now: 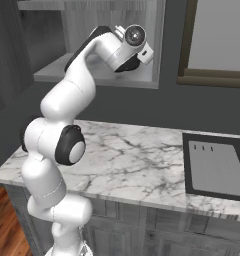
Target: Open the cabinet, pick the kettle from the cabinet, and place it in the sink.
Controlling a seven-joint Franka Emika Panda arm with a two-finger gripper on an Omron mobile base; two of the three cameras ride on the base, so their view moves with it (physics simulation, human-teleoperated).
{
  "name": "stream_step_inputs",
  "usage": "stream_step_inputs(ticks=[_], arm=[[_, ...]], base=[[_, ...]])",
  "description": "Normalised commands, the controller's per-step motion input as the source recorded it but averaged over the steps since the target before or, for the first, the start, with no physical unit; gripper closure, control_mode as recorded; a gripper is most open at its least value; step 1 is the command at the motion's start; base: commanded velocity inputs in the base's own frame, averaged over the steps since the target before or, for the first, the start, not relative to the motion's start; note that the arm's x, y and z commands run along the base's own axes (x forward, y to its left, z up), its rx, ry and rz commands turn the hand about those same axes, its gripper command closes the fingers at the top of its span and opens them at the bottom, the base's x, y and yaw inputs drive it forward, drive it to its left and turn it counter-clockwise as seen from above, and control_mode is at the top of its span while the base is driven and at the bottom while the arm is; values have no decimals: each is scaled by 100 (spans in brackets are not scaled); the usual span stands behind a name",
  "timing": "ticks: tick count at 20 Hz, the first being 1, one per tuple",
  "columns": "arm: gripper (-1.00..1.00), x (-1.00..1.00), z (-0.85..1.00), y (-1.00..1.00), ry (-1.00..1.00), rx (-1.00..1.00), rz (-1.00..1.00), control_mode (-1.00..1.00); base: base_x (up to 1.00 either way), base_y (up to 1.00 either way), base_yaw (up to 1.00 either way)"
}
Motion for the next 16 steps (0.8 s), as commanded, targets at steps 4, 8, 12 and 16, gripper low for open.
stream_step_inputs(ticks=[4,8,12,16], arm=[[-100,2,-22,0,4,0,0,-100],[-100,11,-27,5,11,0,0,-100],[-100,20,-27,3,15,0,0,-100],[-100,23,-27,3,12,0,0,-100]], base=[[0,0,0],[0,0,0],[0,0,0],[0,0,0]])
